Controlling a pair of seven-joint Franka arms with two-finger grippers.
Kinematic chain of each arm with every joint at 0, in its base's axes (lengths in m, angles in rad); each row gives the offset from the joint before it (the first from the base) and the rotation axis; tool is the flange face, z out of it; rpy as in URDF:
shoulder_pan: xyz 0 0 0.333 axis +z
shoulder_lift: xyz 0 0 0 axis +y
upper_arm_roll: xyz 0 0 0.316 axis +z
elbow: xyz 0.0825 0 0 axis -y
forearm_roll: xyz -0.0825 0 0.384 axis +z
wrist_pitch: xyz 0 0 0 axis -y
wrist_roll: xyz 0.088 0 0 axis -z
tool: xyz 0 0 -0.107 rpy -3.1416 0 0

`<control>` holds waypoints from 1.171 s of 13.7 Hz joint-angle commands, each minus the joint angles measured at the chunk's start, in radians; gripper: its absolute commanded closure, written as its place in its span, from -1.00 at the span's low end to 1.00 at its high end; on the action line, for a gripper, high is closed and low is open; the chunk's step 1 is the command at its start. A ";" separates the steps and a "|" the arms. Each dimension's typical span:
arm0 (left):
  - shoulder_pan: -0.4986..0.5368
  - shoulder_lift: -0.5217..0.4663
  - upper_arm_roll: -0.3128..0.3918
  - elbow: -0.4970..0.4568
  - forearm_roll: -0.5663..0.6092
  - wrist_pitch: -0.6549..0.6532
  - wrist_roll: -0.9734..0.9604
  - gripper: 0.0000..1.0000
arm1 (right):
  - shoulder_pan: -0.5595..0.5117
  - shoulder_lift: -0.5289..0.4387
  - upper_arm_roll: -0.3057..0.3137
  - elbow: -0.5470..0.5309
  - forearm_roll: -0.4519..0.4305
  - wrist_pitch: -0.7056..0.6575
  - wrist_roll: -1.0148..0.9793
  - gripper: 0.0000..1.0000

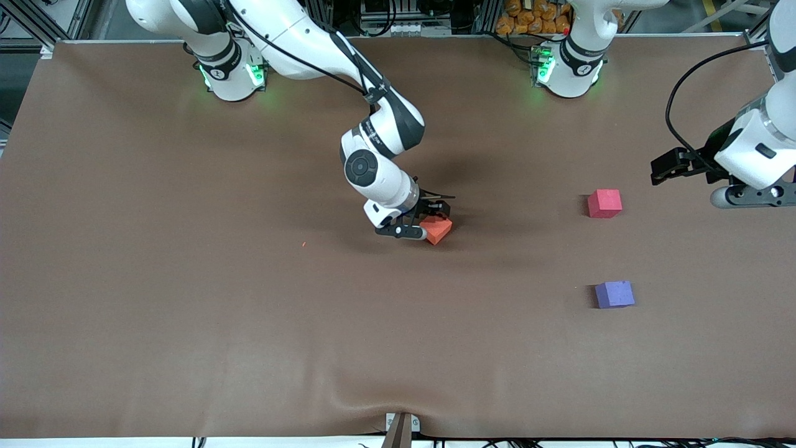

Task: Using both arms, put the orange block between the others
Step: 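Grasp the orange cube with the left gripper while the right gripper releases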

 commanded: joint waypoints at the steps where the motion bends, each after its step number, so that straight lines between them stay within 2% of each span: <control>1: -0.029 0.026 0.002 0.006 -0.043 0.031 -0.012 -1.00 | -0.010 -0.010 -0.015 0.031 0.016 -0.015 -0.004 -1.00; 3: -0.074 0.059 0.002 0.006 -0.048 0.066 -0.060 -1.00 | -0.046 -0.047 -0.015 0.031 0.015 -0.075 -0.004 -1.00; 5: -0.116 0.093 0.000 0.006 -0.049 0.112 -0.136 -1.00 | -0.096 -0.104 -0.015 0.033 -0.010 -0.228 -0.009 -1.00; 8: -0.218 0.160 0.000 0.006 -0.049 0.182 -0.326 -1.00 | -0.187 -0.223 -0.010 0.033 -0.105 -0.462 -0.017 -1.00; 10: -0.302 0.225 0.002 0.006 -0.048 0.251 -0.524 -1.00 | -0.259 -0.340 -0.007 0.033 -0.169 -0.662 -0.014 -1.00; 12: -0.366 0.288 0.002 0.004 -0.046 0.325 -0.725 -1.00 | -0.352 -0.450 0.008 0.033 -0.264 -0.823 -0.017 -1.00; 14: -0.435 0.357 0.003 0.004 -0.036 0.407 -0.898 -1.00 | -0.504 -0.541 0.058 0.033 -0.275 -0.960 -0.017 -1.00; 16: -0.489 0.424 0.005 0.004 -0.034 0.495 -1.030 -1.00 | -0.648 -0.614 0.111 0.033 -0.359 -1.046 -0.040 -1.00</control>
